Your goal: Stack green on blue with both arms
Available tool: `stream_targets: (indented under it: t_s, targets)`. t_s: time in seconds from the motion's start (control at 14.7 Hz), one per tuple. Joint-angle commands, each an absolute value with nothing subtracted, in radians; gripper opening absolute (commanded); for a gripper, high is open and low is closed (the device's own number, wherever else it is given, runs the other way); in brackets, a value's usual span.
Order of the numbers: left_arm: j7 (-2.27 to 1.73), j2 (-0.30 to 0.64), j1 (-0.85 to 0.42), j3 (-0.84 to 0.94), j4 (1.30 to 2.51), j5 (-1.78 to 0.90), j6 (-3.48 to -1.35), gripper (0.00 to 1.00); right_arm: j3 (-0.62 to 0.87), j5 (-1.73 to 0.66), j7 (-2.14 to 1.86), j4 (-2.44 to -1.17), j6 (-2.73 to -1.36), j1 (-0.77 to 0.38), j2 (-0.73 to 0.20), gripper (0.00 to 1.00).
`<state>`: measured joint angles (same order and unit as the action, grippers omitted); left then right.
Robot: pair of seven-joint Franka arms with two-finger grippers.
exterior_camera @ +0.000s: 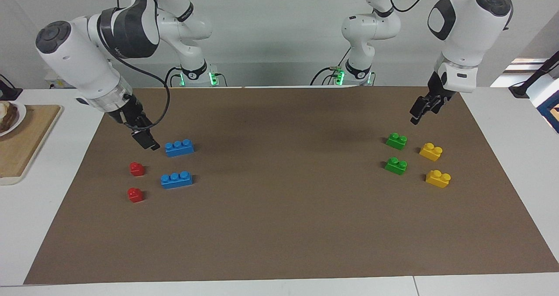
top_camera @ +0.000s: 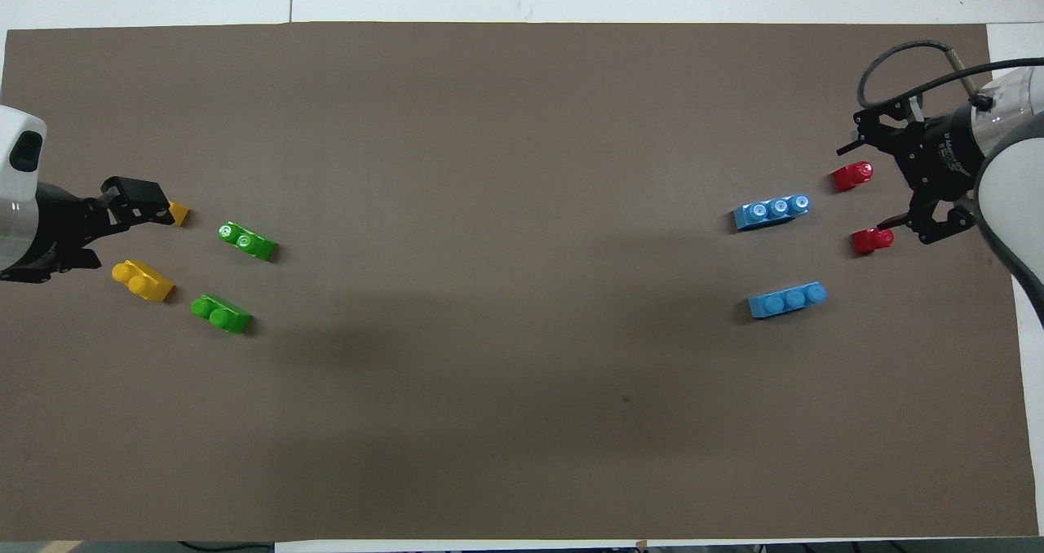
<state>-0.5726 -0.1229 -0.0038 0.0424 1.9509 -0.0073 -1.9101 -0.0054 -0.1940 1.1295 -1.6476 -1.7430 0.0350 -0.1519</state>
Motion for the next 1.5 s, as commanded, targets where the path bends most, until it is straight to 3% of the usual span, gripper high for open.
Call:
stream_targets:
  t_s: [0.0,0.75,1.43]
  targets:
    - [-0.803,-0.135,-0.005,0.046,2.016,-0.015,-1.959,1.00,-0.002,-0.247,1.209,-1.634,-1.755,0.074,-0.199,0.99]
    - [-1.073,0.123,0.011,0.043,2.014,-0.020,-2.210,1.00,0.000,-0.307,1.142,-1.706,-1.851,0.113,-0.330,1.00]
    - [-1.200,0.236,0.018,0.043,2.023,-0.020,-2.361,1.00,0.000,-0.429,0.979,-1.681,-1.945,0.135,-0.442,1.00]
